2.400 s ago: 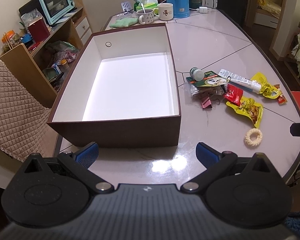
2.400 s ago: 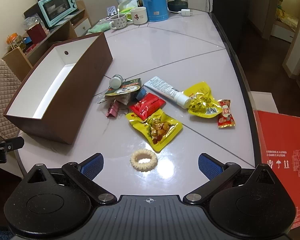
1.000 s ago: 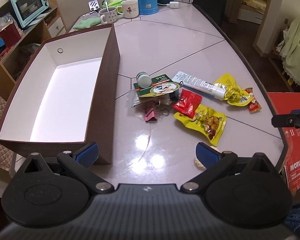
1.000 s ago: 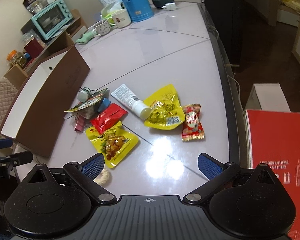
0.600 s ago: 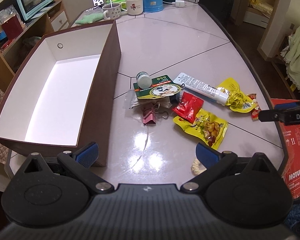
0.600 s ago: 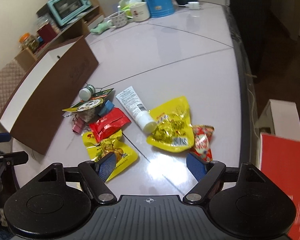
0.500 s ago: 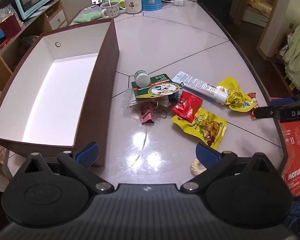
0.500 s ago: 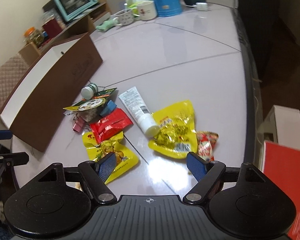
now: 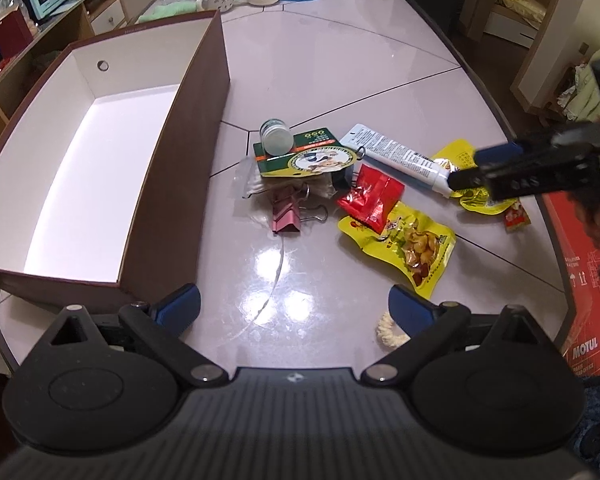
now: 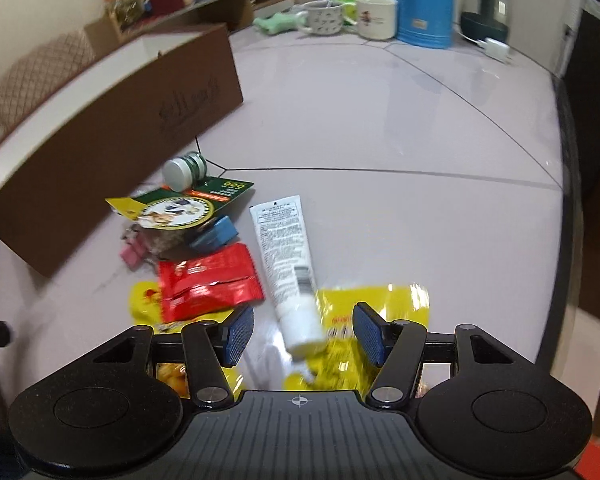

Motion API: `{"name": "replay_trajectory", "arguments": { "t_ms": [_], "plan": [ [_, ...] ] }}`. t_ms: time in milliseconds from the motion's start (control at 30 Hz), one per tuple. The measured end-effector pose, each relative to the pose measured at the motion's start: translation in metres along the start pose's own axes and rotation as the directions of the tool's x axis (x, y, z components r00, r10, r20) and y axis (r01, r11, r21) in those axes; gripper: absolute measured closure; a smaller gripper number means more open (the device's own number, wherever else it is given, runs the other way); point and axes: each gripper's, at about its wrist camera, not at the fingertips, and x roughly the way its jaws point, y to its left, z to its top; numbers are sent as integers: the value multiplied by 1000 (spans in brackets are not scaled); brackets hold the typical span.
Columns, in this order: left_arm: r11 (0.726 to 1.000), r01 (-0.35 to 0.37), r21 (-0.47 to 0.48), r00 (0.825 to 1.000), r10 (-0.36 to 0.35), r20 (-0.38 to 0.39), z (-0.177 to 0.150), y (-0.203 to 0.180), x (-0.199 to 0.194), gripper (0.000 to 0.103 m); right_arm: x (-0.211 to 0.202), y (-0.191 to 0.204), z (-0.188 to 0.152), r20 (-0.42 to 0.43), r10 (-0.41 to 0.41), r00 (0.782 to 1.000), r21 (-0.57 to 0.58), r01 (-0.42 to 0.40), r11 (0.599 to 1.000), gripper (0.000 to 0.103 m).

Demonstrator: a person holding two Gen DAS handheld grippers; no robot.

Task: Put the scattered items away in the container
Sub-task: 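Grasp the white cream tube with the right tool, then grasp the cream ring snack with the left tool while the right tool lifts the tube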

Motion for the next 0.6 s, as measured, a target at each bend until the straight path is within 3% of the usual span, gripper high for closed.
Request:
{"name": "replay_trajectory", "arguments": {
  "t_ms": [100,333,367,467,600],
  "plan": [
    [1000,2,-12,1000,-2,-8,-1,1,3,5,19,2,6,-32,11,999,-52,-13,999,61],
    [999,1,-43,1000,-2,-28,-4,3,10,6,46,6,7,-64,12,998,-150,-22,988,61],
    [999,1,-44,1000,-3,-30,-4,4,11,6,47,7,7,-61,11,998,-166,-21,986,73],
    [999,6,-34,999,-7,-31,-4,3,15,7,48,7,9,-55,12,998,-187,-22,982,74],
    [1000,13,-21,999,-14,-32,-4,1,20,9,39,-5,13,-30,79,996,-87,-81,993,75]
  ]
}}
